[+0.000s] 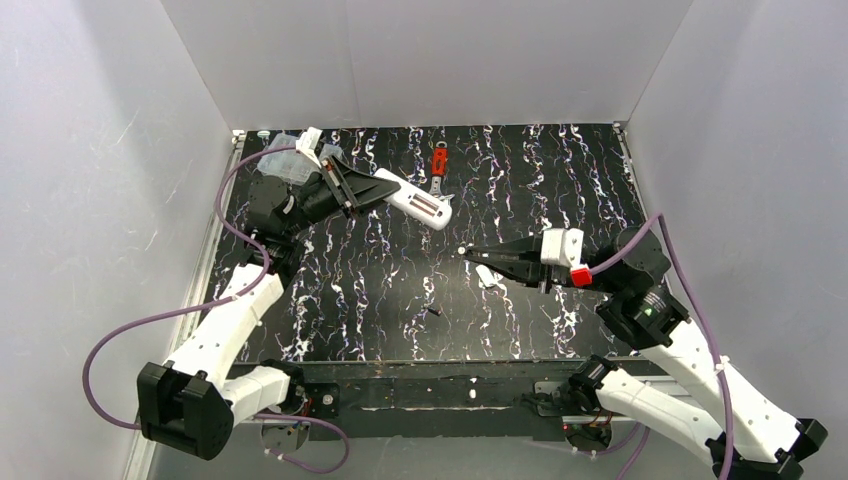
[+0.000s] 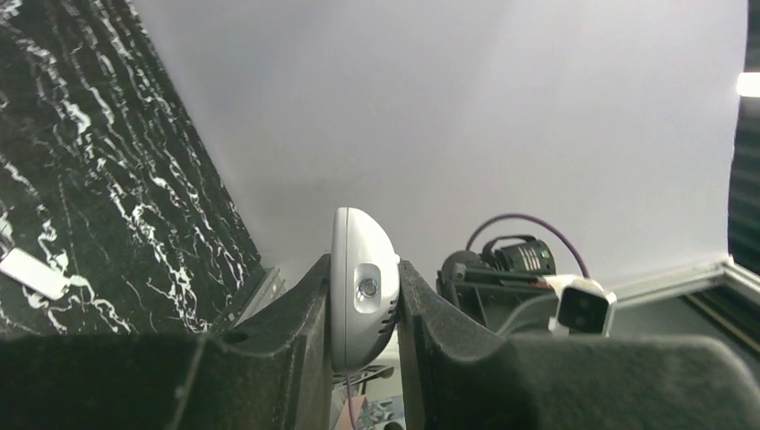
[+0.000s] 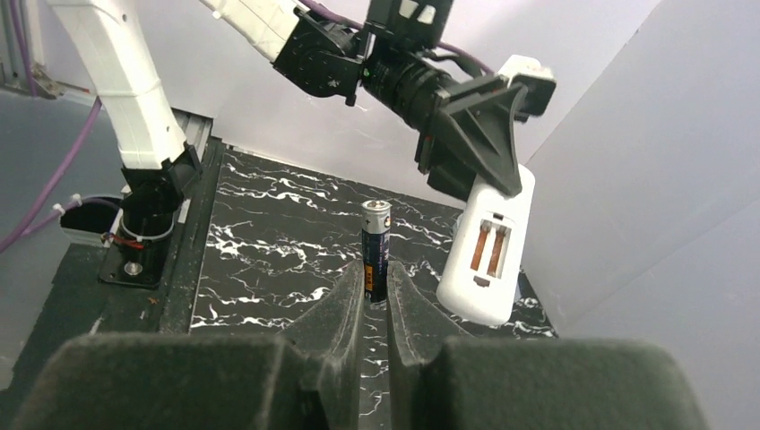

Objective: Load the batteries into the remote control
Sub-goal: Load the battery into the remote control.

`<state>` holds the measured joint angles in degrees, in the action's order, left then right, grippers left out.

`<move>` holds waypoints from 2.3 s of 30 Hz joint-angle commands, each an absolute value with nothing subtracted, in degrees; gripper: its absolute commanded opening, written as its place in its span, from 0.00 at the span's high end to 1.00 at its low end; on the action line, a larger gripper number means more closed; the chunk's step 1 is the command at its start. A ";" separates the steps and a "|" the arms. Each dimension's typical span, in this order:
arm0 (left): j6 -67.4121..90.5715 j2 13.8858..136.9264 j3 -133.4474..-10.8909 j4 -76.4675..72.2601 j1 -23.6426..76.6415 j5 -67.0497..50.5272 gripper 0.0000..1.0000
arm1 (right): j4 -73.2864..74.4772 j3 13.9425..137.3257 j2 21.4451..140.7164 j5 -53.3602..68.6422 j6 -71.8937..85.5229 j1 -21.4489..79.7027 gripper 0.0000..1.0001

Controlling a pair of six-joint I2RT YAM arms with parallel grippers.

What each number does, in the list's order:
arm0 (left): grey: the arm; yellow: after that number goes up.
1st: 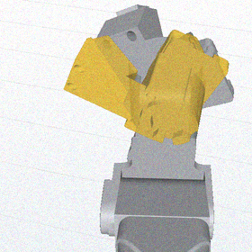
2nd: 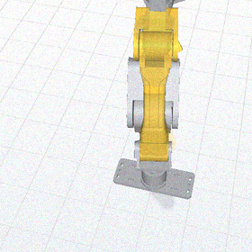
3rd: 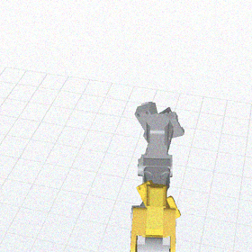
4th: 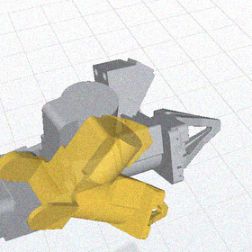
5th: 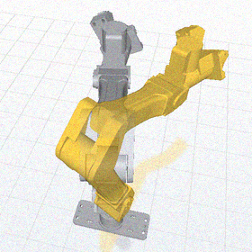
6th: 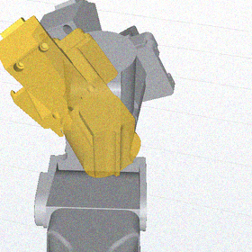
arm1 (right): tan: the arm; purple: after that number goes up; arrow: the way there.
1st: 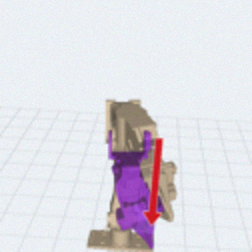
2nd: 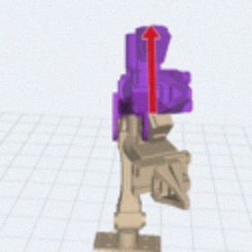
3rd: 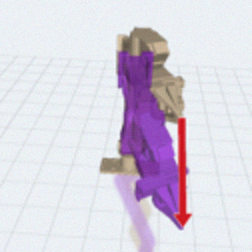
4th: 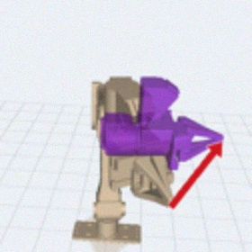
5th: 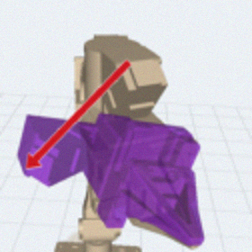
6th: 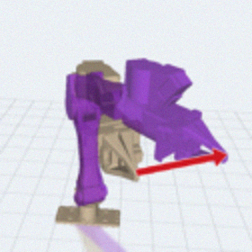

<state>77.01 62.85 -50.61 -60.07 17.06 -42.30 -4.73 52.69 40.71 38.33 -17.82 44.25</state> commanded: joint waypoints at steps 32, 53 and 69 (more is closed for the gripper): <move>49.46 53.12 -61.97 -41.93 17.64 -66.49 1.00 | -10.25 61.65 49.64 14.89 3.93 43.96 0.99; 23.60 51.44 -70.18 -3.39 18.56 -60.79 1.00 | -11.83 59.72 51.20 26.43 0.27 44.03 0.99; 14.24 51.14 -72.61 8.05 19.19 -50.18 1.00 | -12.57 57.22 50.94 27.05 -1.76 43.99 0.99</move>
<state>17.19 51.68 -70.50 6.44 18.63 -50.28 -9.39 57.23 51.51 26.55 -0.71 44.25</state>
